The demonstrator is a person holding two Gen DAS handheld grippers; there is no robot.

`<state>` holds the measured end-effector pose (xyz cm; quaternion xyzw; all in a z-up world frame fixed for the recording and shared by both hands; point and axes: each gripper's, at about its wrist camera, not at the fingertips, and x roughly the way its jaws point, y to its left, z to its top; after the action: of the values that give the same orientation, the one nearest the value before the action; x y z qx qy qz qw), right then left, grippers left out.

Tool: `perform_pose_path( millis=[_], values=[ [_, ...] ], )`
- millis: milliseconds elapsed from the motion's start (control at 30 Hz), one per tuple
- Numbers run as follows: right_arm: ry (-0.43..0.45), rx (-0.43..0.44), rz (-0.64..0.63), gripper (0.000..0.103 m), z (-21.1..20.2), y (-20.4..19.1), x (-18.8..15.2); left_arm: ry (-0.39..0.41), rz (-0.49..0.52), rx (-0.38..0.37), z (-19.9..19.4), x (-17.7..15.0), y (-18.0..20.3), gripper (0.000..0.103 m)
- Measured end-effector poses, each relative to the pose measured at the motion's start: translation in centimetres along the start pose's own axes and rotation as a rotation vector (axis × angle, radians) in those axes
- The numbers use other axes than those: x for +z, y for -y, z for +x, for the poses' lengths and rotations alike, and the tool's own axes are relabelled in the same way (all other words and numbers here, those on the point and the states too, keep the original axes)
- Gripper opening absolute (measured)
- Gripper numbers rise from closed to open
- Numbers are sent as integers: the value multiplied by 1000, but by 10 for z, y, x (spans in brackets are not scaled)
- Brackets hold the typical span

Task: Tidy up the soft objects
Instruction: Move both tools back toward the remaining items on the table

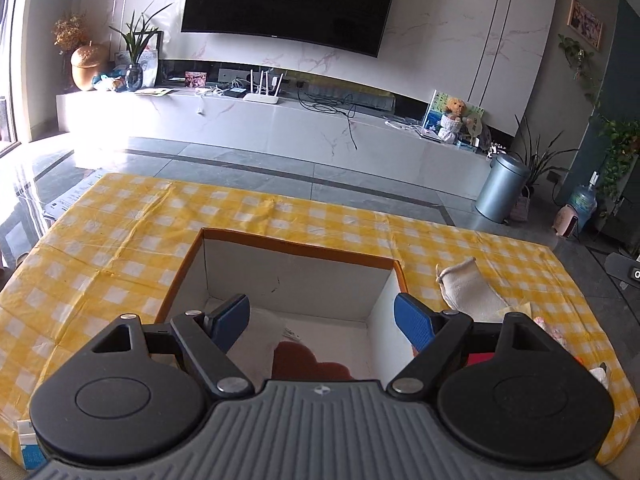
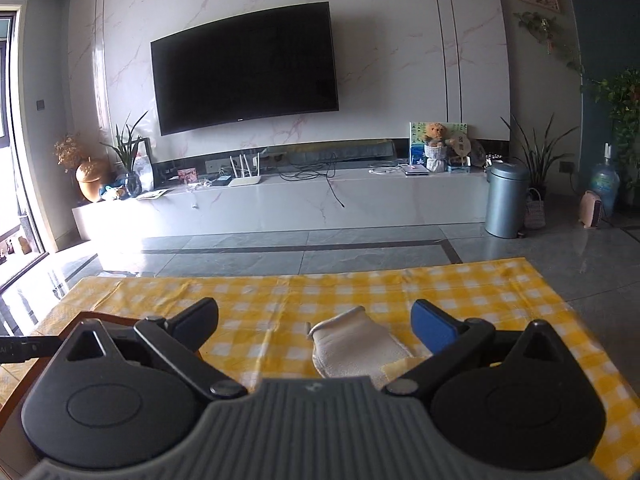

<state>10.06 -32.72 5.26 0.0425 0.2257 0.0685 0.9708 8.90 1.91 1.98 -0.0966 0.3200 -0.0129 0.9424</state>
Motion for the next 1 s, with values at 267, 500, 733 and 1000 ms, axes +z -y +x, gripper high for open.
perform_pose_path(
  millis=[267, 500, 733, 1000],
  values=[
    [-35, -94, -25, 101, -16, 43, -2, -55, 89, -74, -15, -12, 49, 96],
    [-191, -122, 89, 101, 18, 88, -28, -148, 168, -141, -9, -28, 96, 96],
    [-393, -70, 92, 101, 65, 96, -67, -216, 203, -133, 0, -40, 133, 96],
    [-633, -106, -55, 101, 100, 90, -110, -258, 241, -152, -2, -48, 154, 96]
  ],
)
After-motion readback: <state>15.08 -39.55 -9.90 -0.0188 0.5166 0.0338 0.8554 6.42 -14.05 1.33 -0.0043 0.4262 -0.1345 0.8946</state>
